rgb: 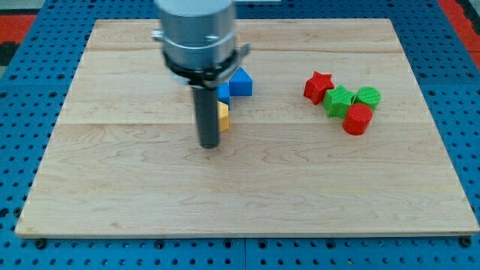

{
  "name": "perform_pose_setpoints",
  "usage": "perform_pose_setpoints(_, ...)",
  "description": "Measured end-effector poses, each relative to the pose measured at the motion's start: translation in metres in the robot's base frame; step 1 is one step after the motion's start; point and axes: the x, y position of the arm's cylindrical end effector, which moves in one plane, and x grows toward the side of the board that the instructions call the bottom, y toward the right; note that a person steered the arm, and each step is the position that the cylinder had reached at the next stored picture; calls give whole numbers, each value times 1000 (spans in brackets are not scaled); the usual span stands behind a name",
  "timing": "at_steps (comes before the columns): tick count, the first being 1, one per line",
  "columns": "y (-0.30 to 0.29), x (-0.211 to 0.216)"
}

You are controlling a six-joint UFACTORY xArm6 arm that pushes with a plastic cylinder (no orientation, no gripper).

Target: Separate the blue and yellow blocks from each other

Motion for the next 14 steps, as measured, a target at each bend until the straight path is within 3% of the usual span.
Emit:
perform_pose_setpoints(1,-27,-25)
perform_pose_setpoints(5,-22,-116)
perform_pose_setpoints(7,-19,-91)
perform_pose_setpoints(8,-19,-91)
perform_pose_setpoints(10,37,-91)
perform_pose_setpoints(14,39,-109)
